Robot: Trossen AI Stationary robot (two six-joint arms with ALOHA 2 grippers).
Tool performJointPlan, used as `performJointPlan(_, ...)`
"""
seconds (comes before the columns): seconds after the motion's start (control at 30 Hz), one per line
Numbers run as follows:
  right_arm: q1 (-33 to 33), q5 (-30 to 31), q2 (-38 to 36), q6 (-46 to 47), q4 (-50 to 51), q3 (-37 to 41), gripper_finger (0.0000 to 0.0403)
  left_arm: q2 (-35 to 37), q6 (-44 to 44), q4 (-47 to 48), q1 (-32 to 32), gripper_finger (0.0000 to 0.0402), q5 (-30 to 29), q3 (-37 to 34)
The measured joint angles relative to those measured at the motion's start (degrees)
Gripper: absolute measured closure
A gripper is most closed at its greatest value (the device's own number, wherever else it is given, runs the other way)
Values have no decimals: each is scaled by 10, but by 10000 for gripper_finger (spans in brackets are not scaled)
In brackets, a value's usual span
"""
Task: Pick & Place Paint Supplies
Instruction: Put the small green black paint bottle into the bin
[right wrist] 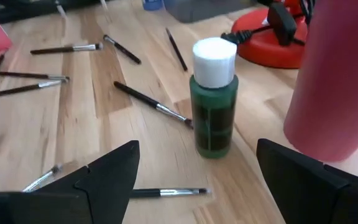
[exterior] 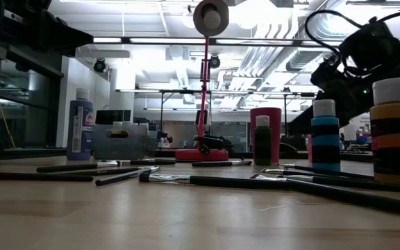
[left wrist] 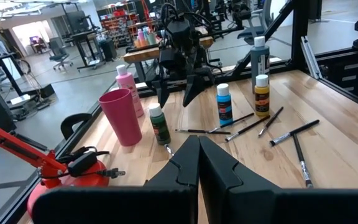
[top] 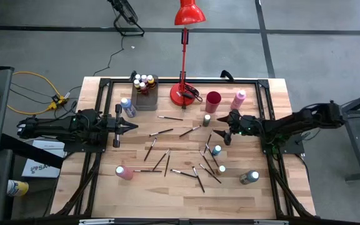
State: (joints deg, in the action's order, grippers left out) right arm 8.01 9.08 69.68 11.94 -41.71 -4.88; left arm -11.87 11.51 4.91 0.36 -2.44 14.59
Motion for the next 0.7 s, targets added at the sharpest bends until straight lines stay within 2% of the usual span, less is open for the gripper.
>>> performJointPlan(0.27,0,3,76,-2,-17,-33,86,0,0,1,0,401,0,0)
performJointPlan(0.47,0,44,132,-3,-43,-68,86,0,0,4,0,401,0,0)
performJointPlan(0.7,0,39,197,-3,-42,-113,86,0,0,10,0,401,0,0)
